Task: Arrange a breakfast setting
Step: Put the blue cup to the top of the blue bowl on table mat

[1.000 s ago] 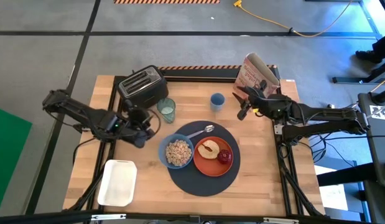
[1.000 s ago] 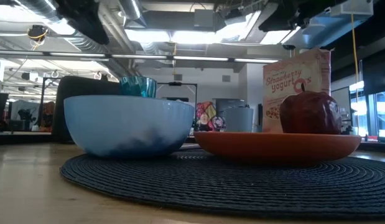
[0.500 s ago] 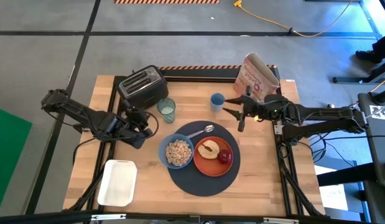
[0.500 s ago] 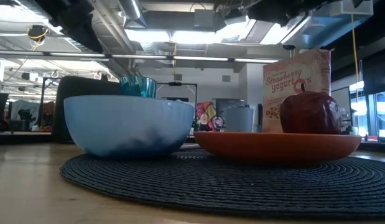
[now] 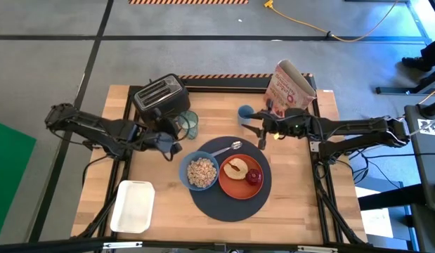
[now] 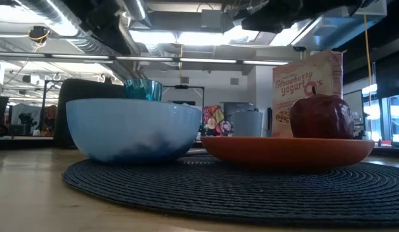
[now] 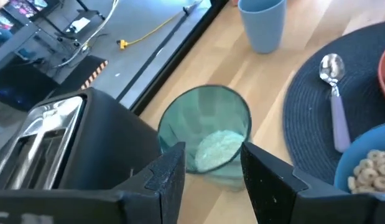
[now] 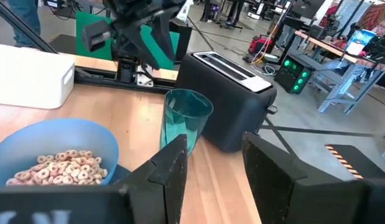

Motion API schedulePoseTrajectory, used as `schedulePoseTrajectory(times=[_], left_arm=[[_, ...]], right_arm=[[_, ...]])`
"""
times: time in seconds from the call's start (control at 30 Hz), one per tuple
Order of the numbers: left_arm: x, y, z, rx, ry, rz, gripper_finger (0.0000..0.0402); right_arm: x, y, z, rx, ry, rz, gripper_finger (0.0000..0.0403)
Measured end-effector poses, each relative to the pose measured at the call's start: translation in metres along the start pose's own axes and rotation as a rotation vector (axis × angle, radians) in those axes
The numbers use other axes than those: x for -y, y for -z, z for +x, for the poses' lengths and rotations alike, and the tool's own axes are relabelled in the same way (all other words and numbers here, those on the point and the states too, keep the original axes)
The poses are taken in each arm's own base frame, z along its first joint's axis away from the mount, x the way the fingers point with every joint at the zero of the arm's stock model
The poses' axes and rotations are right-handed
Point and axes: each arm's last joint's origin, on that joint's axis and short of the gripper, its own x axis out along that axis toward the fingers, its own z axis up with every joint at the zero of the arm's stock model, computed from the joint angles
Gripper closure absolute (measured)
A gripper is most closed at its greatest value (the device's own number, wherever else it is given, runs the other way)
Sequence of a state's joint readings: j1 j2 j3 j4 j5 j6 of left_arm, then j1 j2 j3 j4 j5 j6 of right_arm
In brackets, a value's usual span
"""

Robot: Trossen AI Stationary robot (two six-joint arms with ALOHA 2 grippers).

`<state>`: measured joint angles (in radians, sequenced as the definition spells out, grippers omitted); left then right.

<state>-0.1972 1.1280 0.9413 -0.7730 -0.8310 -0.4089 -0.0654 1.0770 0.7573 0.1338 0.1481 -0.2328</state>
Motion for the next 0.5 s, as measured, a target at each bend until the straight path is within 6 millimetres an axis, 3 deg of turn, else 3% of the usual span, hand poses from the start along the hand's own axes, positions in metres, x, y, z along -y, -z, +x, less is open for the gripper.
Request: schedulePoseTrajectory(times=[0.3, 0.5], left_arm=[[-0.003, -0.02, 0.044, -0.027, 0.203, 0.104, 0.0259], [-0.023, -0.023, 0.066, -0.075, 0.236, 0.061, 0.0259]], right_arm=[[0.004, -0.004, -0.001, -0.017, 0.095, 0.005, 0.0258], [0.003, -0.001, -0.001, -0.04, 0.08, 0.019, 0.0258]])
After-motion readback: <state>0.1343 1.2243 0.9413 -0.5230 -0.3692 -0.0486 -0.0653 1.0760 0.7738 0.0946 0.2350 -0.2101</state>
